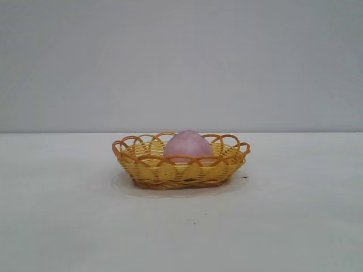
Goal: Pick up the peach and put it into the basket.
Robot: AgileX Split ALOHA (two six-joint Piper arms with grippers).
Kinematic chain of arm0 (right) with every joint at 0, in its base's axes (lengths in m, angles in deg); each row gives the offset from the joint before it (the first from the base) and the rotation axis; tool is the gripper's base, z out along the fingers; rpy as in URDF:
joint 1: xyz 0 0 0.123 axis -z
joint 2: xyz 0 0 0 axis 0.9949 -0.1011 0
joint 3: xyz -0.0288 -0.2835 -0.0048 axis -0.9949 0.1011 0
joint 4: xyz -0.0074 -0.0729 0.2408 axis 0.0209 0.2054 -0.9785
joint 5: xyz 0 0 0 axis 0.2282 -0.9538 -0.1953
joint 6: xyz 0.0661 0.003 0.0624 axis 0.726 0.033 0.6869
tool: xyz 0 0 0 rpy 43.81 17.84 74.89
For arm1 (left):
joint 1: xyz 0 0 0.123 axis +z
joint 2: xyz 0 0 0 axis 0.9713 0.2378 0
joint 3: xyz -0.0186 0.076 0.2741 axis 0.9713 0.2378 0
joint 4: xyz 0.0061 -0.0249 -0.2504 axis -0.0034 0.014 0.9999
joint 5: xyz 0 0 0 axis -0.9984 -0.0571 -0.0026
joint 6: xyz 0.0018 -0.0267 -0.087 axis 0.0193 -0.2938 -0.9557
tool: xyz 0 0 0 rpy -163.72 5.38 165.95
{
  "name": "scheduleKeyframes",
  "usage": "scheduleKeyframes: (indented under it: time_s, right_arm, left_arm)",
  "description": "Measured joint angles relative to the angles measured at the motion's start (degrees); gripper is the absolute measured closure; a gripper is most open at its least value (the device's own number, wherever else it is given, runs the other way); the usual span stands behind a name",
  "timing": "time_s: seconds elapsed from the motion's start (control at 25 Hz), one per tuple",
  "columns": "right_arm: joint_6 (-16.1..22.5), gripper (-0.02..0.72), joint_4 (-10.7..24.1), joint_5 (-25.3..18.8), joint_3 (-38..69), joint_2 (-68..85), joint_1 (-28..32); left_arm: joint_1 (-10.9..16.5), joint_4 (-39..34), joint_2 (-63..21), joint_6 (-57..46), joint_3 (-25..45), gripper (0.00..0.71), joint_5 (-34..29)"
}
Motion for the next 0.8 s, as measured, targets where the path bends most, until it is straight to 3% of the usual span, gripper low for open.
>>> scheduleKeyframes:
  time_s: [0.2, 0.32, 0.8]
  right_arm:
    - [1.1, 0.318, 1.2, 0.0, 6.9, 5.8, 0.0]
    - [1.3, 0.318, -0.1, 0.0, 9.8, 7.3, 0.0]
    - [1.4, 0.318, -0.5, 5.5, 14.8, 15.1, 0.0]
  left_arm:
    - [0.0, 0.0, 0.0, 0.0, 0.0, 0.22, 0.0]
    - [0.0, 0.0, 0.0, 0.0, 0.0, 0.22, 0.0]
    - [0.0, 0.0, 0.0, 0.0, 0.0, 0.22, 0.0]
